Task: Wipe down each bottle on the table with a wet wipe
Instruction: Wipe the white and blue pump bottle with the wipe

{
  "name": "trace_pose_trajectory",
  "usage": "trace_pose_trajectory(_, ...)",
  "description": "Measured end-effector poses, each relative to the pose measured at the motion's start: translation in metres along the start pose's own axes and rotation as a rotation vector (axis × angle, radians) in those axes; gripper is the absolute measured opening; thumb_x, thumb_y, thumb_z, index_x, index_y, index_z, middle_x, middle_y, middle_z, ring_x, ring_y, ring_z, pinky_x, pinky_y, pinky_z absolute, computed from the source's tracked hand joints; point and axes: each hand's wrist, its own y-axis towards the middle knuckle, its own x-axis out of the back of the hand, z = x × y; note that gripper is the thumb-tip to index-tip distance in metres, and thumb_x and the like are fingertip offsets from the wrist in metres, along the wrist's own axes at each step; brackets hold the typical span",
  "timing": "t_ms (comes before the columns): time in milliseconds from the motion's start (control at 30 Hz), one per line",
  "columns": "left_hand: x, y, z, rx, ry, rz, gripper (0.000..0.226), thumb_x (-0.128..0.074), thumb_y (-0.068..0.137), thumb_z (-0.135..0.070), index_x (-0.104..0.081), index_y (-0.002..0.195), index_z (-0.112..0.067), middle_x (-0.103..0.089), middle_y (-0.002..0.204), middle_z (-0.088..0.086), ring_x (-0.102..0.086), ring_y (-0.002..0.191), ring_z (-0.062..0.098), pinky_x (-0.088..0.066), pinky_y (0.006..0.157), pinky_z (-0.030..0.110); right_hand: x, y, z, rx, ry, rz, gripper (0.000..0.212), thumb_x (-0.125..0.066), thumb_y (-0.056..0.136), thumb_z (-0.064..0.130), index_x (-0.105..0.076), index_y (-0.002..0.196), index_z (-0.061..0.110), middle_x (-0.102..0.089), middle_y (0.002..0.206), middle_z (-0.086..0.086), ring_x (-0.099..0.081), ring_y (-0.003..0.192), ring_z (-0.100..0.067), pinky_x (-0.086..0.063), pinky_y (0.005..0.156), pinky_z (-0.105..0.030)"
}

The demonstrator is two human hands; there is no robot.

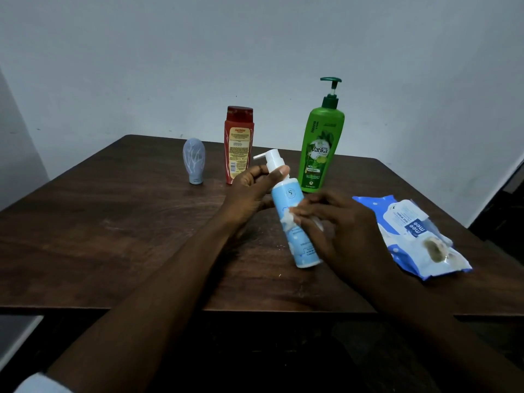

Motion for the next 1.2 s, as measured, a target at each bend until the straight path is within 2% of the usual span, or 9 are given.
trace_pose_trajectory(100, 0.0, 0.001, -0.001, 0.006, -0.02, 0.012, 0.026, -0.073, 0.086, -0.031, -0.069, 0.107, -0.017, -0.078, 0.102, 0.004, -0.072, 0.092, 0.018, -0.059, 0.081, 0.035, -0.006, 0.025, -0.001, 0.04, 0.009, -0.041, 0.011, -0.074, 0.084, 0.009, -0.078, 0.095, 0.009, -0.069, 0.097, -0.004, -0.064, 0.089, -0.012, -0.05, 0.081, -0.024)
trace_pose_trajectory(200, -0.002, 0.001, -0.001, -0.005, -0.011, 0.001, 0.027, -0.074, 0.082, -0.032, -0.07, 0.105, -0.019, -0.077, 0.096, 0.001, -0.071, 0.091, 0.019, -0.057, 0.088, 0.042, -0.009, 0.04, 0.0, 0.055, 0.0, -0.054, 0.014, -0.075, 0.083, 0.007, -0.079, 0.096, 0.008, -0.07, 0.098, -0.005, -0.066, 0.089, -0.017, -0.049, 0.081, -0.024)
trace_pose_trajectory(333, -0.001, 0.0, -0.001, -0.015, 0.029, -0.02, 0.016, -0.071, 0.091, -0.027, -0.07, 0.105, -0.019, -0.077, 0.094, 0.001, -0.072, 0.085, 0.017, -0.06, 0.08, 0.038, -0.009, 0.026, 0.0, 0.085, -0.039, -0.02, 0.016, -0.07, 0.083, 0.008, -0.078, 0.097, 0.007, -0.069, 0.101, -0.008, -0.066, 0.094, -0.024, -0.052, 0.085, -0.036)
trace_pose_trajectory(500, -0.001, -0.004, 0.001, -0.002, 0.108, -0.052, 0.022, -0.067, 0.094, -0.036, -0.069, 0.109, -0.02, -0.078, 0.097, -0.005, -0.073, 0.087, 0.008, -0.061, 0.074, 0.036, -0.002, -0.024, -0.003, 0.163, -0.115, 0.095, 0.016, -0.069, 0.087, 0.013, -0.078, 0.101, 0.013, -0.068, 0.108, -0.005, -0.06, 0.103, -0.016, -0.042, 0.094, -0.022)
trace_pose_trajectory(633, -0.004, -0.007, 0.001, 0.022, 0.086, -0.055, 0.018, -0.062, 0.097, -0.036, -0.067, 0.108, -0.023, -0.077, 0.1, -0.002, -0.071, 0.085, 0.009, -0.058, 0.061, 0.027, 0.002, -0.059, -0.003, 0.071, -0.109, 0.081, 0.024, -0.074, 0.081, 0.013, -0.078, 0.104, 0.017, -0.068, 0.111, -0.003, -0.065, 0.101, -0.017, -0.048, 0.09, -0.022)
trace_pose_trajectory(733, -0.008, -0.007, -0.003, 0.069, 0.059, -0.083, 0.017, -0.06, 0.098, -0.038, -0.066, 0.106, -0.024, -0.076, 0.098, -0.002, -0.071, 0.088, 0.012, -0.058, 0.064, 0.029, 0.006, -0.066, 0.0, 0.005, -0.06, -0.003, 0.024, -0.073, 0.082, 0.014, -0.078, 0.105, 0.017, -0.067, 0.111, -0.001, -0.062, 0.105, -0.011, -0.046, 0.096, -0.018)
trace_pose_trajectory(900, -0.014, -0.01, -0.01, 0.102, -0.178, -0.213, 0.017, -0.052, 0.104, -0.033, -0.06, 0.105, -0.018, -0.073, 0.093, 0.003, -0.073, 0.083, 0.014, -0.061, 0.074, 0.039, 0.011, -0.047, 0.013, -0.047, 0.06, -0.326, 0.016, -0.064, 0.094, 0.015, -0.075, 0.105, 0.01, -0.066, 0.11, -0.005, -0.064, 0.104, -0.01, -0.045, 0.098, -0.019)
trace_pose_trajectory(1033, -0.016, -0.016, -0.014, 0.128, -0.367, -0.268, 0.024, -0.048, 0.105, -0.03, -0.054, 0.122, -0.014, -0.069, 0.096, 0.009, -0.069, 0.085, 0.019, -0.063, 0.061, 0.032, 0.008, -0.026, 0.031, -0.167, 0.133, -0.498, 0.017, -0.075, 0.085, 0.002, -0.076, 0.102, 0.005, -0.068, 0.105, -0.005, -0.065, 0.104, -0.007, -0.046, 0.095, -0.019)
trace_pose_trajectory(1200, -0.01, -0.025, -0.021, 0.157, -0.515, -0.329, 0.033, -0.051, 0.104, -0.026, -0.053, 0.131, -0.007, -0.067, 0.097, 0.013, -0.069, 0.087, 0.021, -0.061, 0.055, 0.033, 0.006, -0.006, 0.039, -0.316, 0.281, -0.552, 0.015, -0.075, 0.087, 0.007, -0.077, 0.102, 0.01, -0.071, 0.103, -0.001, -0.069, 0.097, -0.01, -0.056, 0.082, -0.022)
